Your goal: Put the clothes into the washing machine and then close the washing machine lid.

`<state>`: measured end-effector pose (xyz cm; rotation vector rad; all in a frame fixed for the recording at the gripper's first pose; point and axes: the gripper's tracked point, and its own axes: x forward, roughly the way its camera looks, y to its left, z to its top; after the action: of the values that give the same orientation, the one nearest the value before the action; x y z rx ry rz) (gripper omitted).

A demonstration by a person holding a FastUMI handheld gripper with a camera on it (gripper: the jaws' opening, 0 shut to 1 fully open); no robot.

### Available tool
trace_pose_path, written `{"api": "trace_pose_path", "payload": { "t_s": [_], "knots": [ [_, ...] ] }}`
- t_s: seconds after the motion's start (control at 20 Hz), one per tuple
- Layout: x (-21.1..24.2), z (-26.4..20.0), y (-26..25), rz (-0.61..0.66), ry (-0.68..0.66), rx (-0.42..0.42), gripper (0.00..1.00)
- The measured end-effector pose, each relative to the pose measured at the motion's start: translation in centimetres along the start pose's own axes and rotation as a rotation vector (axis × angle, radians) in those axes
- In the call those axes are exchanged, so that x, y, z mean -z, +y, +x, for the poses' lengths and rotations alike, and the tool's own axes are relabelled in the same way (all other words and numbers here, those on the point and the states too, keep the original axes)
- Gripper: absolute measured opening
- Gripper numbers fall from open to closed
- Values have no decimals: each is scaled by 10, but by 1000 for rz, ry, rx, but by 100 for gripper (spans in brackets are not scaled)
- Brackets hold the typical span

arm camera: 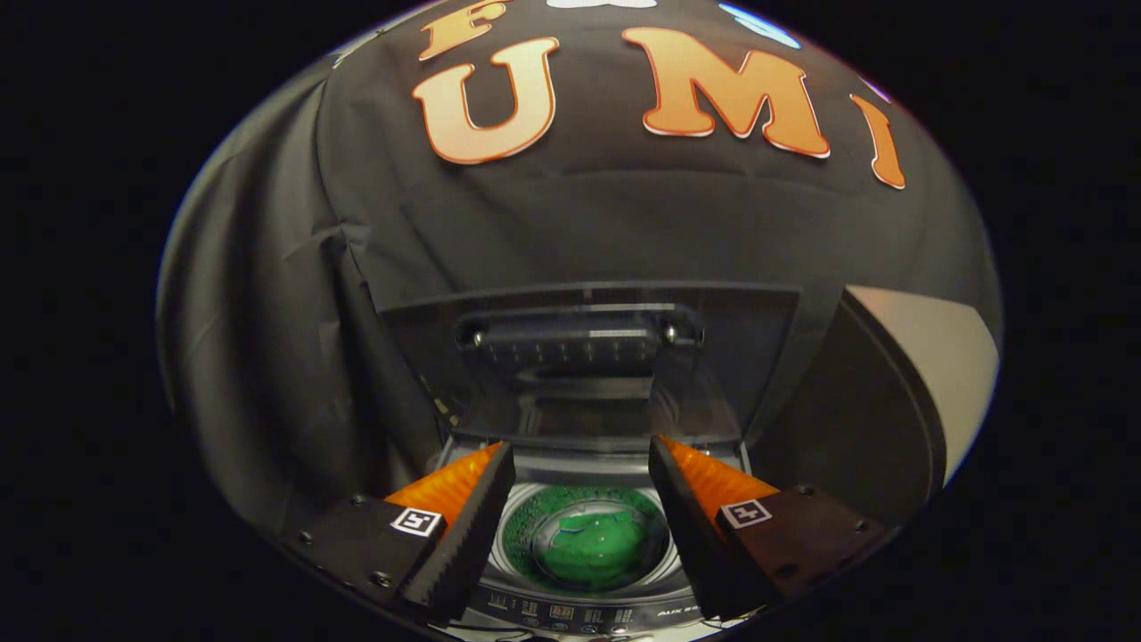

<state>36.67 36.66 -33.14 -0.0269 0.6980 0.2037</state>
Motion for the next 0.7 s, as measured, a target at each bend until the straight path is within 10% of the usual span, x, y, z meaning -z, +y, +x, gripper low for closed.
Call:
{"api": "trace_pose_path", "payload": {
  "t_s": [0.7],
  "knots": [
    [-103, 45, -7, -31, -168, 19, 98]
  ]
}}
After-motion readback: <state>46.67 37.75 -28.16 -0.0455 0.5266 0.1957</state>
